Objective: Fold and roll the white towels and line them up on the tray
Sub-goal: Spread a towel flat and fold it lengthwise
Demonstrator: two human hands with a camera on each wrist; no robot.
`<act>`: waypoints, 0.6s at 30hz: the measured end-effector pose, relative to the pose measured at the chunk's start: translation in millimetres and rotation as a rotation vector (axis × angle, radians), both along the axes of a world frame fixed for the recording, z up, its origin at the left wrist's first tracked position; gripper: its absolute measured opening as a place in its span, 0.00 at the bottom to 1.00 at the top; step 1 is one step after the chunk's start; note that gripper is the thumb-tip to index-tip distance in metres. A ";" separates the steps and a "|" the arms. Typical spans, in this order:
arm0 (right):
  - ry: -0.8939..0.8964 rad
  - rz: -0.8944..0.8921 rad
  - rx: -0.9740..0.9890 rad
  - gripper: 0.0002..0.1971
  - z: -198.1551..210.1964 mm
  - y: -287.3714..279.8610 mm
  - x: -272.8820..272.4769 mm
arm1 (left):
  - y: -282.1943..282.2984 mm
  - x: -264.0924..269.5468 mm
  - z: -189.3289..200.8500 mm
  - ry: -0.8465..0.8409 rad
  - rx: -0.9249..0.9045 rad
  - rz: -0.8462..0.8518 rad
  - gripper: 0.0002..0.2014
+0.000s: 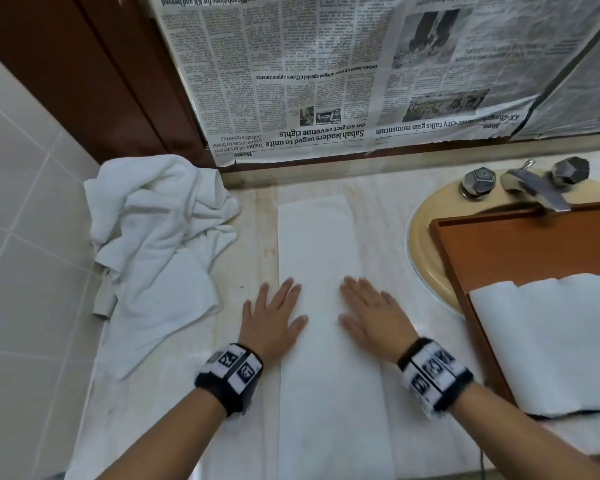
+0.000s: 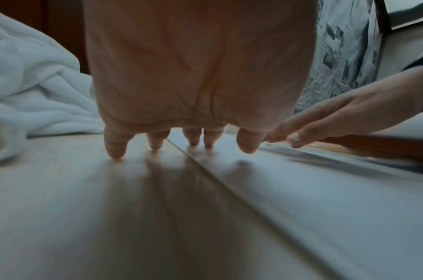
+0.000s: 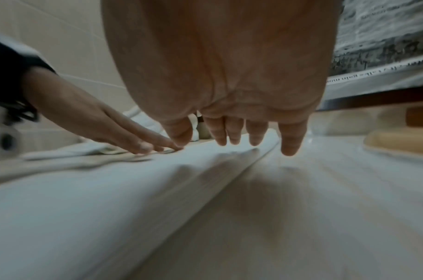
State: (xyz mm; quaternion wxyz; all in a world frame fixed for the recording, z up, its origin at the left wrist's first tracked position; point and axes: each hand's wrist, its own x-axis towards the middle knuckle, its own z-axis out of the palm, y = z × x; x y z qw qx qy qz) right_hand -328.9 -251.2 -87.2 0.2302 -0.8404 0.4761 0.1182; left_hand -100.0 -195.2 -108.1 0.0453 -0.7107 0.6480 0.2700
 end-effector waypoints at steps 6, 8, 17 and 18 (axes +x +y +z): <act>0.039 0.037 -0.017 0.46 -18.8 8.4 -1.9 | -5.6 -10.1 -11.7 -0.077 -0.028 0.061 0.29; 0.057 0.030 -0.029 0.40 -23.2 -14.7 4.2 | -26.1 -10.7 -12.2 -0.076 -0.027 0.078 0.29; 0.086 0.054 -0.001 0.32 -16.0 -109.3 31.1 | -88.9 2.2 -3.9 -0.055 -0.058 0.141 0.30; 0.083 0.052 -0.003 0.32 -15.7 -115.9 33.4 | -86.8 0.6 -2.2 -0.055 -0.066 0.126 0.30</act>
